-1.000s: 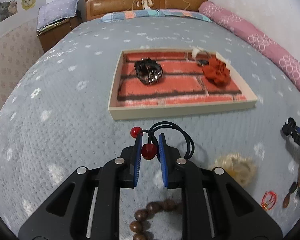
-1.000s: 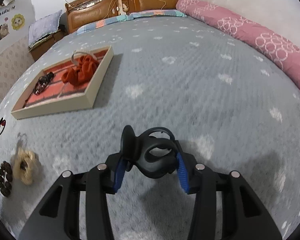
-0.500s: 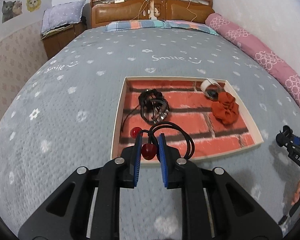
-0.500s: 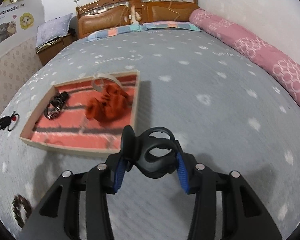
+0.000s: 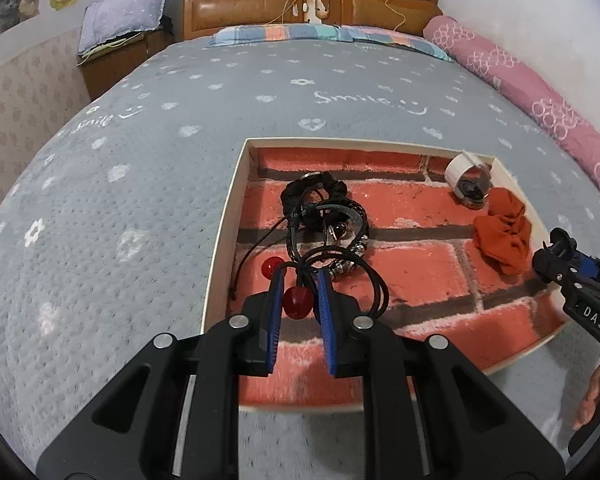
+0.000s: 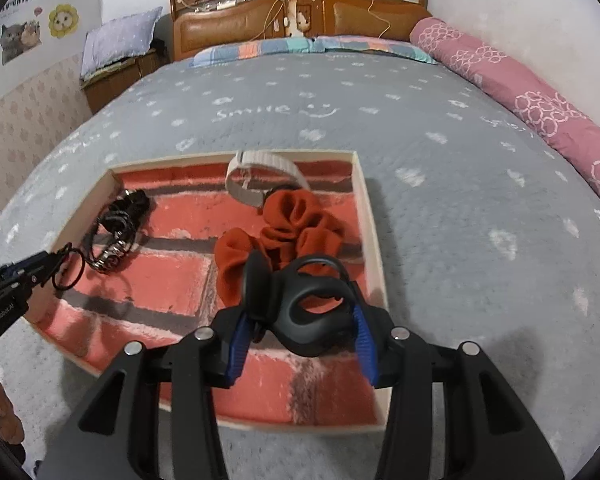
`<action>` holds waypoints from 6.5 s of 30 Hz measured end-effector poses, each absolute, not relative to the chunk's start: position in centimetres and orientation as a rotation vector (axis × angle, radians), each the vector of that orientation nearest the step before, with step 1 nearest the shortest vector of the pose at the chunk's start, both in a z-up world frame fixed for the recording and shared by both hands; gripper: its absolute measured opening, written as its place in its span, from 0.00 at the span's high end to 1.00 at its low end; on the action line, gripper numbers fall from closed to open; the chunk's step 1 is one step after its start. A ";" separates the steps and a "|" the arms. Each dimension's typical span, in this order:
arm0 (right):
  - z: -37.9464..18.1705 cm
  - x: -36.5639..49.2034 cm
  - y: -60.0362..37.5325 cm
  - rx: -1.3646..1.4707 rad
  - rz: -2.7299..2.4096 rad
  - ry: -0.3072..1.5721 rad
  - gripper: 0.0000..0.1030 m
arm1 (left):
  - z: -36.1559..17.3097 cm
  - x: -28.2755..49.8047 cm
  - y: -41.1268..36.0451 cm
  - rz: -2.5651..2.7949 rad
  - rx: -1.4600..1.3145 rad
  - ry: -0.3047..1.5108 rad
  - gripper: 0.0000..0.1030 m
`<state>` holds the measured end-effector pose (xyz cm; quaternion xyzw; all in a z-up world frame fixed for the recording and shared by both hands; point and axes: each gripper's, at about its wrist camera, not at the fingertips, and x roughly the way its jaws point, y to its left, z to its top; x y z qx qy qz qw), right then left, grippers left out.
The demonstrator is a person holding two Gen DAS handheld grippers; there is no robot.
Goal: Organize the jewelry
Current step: 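Carry the hair tie and claw clip into the tray and open both grippers, then move both grippers back toward the remaining jewelry beside the tray, then grasp the wooden bead bracelet with the left gripper while the right gripper grasps the cream scrunchie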
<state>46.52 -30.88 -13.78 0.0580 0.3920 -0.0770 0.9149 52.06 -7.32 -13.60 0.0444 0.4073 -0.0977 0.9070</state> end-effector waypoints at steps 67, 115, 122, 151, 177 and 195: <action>-7.2 30.5 -33.7 -0.026 -0.220 0.700 0.07 | -6.9 34.8 -0.8 -0.131 0.110 0.752 0.05; -14.7 16.5 -33.9 -0.001 -0.186 0.714 0.07 | -15.5 26.9 2.3 -0.107 0.057 0.818 0.05; -15.0 15.7 -34.4 0.030 -0.191 0.701 0.07 | -16.0 26.8 3.1 -0.104 0.013 0.823 0.05; -14.3 22.1 -27.3 0.045 -0.103 0.720 0.07 | -18.0 29.2 1.9 -0.123 0.044 0.906 0.12; -17.7 29.5 -23.3 0.071 -0.134 0.942 0.46 | -18.3 30.3 0.2 -0.159 0.102 0.943 0.43; -13.9 30.8 -27.1 0.113 -0.055 0.861 0.86 | -16.8 31.2 -1.2 -0.187 0.083 0.929 0.83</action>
